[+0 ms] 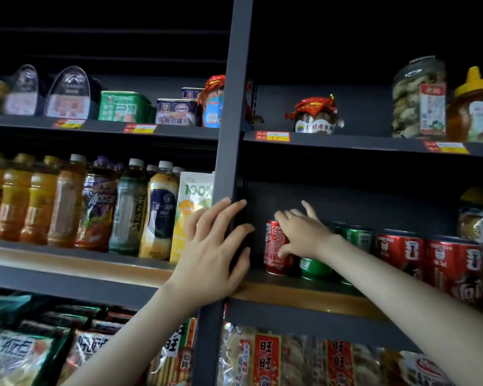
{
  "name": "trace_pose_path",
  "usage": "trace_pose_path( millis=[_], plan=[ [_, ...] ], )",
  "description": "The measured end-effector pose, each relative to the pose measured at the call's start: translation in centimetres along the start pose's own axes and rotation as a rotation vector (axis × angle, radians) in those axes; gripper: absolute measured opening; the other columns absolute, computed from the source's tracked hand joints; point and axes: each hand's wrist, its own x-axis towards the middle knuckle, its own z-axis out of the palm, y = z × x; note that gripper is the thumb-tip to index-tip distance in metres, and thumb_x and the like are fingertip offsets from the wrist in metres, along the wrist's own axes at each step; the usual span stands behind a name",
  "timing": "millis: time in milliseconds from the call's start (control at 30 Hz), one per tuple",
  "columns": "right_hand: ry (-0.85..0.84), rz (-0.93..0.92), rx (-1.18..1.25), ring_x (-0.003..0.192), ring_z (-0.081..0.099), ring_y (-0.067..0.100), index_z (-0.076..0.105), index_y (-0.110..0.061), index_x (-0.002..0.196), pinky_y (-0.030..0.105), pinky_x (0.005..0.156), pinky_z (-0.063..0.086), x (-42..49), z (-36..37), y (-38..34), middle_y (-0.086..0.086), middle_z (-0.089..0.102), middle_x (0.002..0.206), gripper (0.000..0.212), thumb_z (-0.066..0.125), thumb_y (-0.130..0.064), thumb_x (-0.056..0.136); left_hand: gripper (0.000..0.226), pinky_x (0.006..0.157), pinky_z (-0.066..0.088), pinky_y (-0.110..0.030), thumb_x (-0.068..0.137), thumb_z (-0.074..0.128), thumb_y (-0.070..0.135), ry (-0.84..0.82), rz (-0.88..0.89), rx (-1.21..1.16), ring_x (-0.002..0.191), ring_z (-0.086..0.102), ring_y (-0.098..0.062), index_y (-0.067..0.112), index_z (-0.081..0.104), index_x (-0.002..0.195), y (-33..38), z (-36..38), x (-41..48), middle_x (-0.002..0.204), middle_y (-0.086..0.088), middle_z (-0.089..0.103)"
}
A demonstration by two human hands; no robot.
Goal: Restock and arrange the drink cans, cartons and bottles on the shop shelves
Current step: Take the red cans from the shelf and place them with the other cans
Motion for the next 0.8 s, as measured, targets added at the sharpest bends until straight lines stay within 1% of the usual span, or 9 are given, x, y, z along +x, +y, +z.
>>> trace_pose_path(
  millis=[133, 233, 300, 400, 467, 600, 700, 733, 800],
  plan=[
    [-0.075, 0.076, -0.127, 0.135, 0.037, 0.026, 0.027, -0.004, 0.144, 0.055, 0.116, -0.005, 1.5, 0.7, 0.0, 0.009, 0.049, 0.137, 0.087, 0.072, -0.045, 0.081, 0.035, 0.115, 0.012, -0.035, 0.086, 0.049, 0.035, -0.007, 0.010, 0.040, 0.138, 0.031, -0.027, 0.016, 0.070, 0.108, -0.1, 0.1, -0.1, 0.140, -0.011, 0.051],
    [-0.078, 0.115, -0.261, 0.140, 0.031, 0.028, 0.022, -0.003, 0.147, 0.057, 0.114, -0.010, 1.6, 1.1, -0.3, 0.011, 0.046, 0.142, 0.088, 0.067, -0.046, 0.085, 0.036, 0.115, 0.012, -0.035, 0.087, 0.049, 0.034, -0.008, 0.014, 0.059, 0.137, 0.032, -0.027, 0.015, 0.070, 0.108, 0.0, 0.2, 0.0, 0.138, -0.011, 0.053],
    [-0.044, 0.109, -0.302, 0.146, 0.019, 0.028, 0.018, -0.004, 0.150, 0.057, 0.113, -0.015, 1.2, 1.1, -0.2, 0.012, 0.037, 0.150, 0.086, 0.062, -0.045, 0.089, 0.035, 0.114, 0.014, -0.036, 0.088, 0.048, 0.033, -0.002, 0.013, 0.068, 0.137, 0.032, -0.028, 0.014, 0.070, 0.108, 0.1, 0.3, 0.0, 0.137, -0.012, 0.054],
    [-0.002, 0.106, -0.219, 0.150, 0.003, 0.025, 0.010, -0.013, 0.154, 0.055, 0.113, -0.015, -0.4, 0.1, 0.5, 0.008, 0.016, 0.161, 0.087, 0.057, -0.049, 0.091, 0.034, 0.111, 0.022, -0.040, 0.090, 0.048, 0.030, 0.031, 0.006, 0.100, 0.135, 0.034, -0.029, 0.010, 0.069, 0.108, 0.4, 0.3, 0.1, 0.135, -0.014, 0.056],
    [0.047, 0.179, -0.102, 0.150, 0.001, 0.023, 0.008, -0.019, 0.155, 0.052, 0.116, -0.011, -2.3, -1.4, 1.5, 0.004, 0.012, 0.162, 0.082, 0.053, -0.051, 0.093, 0.031, 0.108, 0.028, -0.045, 0.089, 0.051, 0.025, 0.061, -0.004, 0.142, 0.133, 0.037, -0.031, 0.007, 0.069, 0.108, 0.9, 0.5, 0.1, 0.132, -0.017, 0.057],
    [0.163, 0.441, -0.027, 0.143, 0.018, 0.027, 0.024, -0.021, 0.150, 0.045, 0.116, 0.012, -7.7, -3.6, 5.0, 0.004, 0.029, 0.154, 0.072, 0.048, -0.057, 0.092, 0.029, 0.102, 0.036, -0.054, 0.084, 0.060, 0.019, 0.101, -0.045, 0.193, 0.130, 0.039, -0.036, 0.005, 0.068, 0.108, 2.1, 1.0, 0.1, 0.130, -0.020, 0.057],
    [-0.053, 0.586, -0.008, 0.139, 0.026, 0.032, 0.026, -0.022, 0.149, 0.043, 0.110, 0.022, -11.0, -3.7, 6.9, 0.009, 0.032, 0.152, 0.076, 0.047, -0.065, 0.089, 0.029, 0.102, 0.037, -0.057, 0.084, 0.061, 0.020, 0.103, -0.064, 0.198, 0.130, 0.037, -0.037, 0.006, 0.068, 0.107, 2.4, 1.3, 0.2, 0.131, -0.021, 0.056],
    [-0.117, 0.591, 0.019, 0.139, 0.027, 0.033, 0.025, -0.023, 0.150, 0.044, 0.110, 0.023, -11.6, -3.4, 7.2, 0.010, 0.031, 0.153, 0.076, 0.049, -0.063, 0.089, 0.028, 0.102, 0.036, -0.057, 0.084, 0.061, 0.020, 0.105, -0.064, 0.198, 0.130, 0.037, -0.038, 0.006, 0.068, 0.107, 2.5, 1.4, 0.2, 0.131, -0.021, 0.056],
    [-0.132, 0.555, 0.084, 0.138, 0.027, 0.032, 0.025, -0.026, 0.150, 0.044, 0.112, 0.024, -12.3, -2.8, 7.4, 0.010, 0.032, 0.152, 0.073, 0.057, -0.053, 0.090, 0.028, 0.102, 0.036, -0.057, 0.083, 0.061, 0.020, 0.113, -0.058, 0.178, 0.129, 0.037, -0.038, 0.006, 0.068, 0.106, 2.4, 1.3, 0.2, 0.130, -0.021, 0.056]
  ],
)
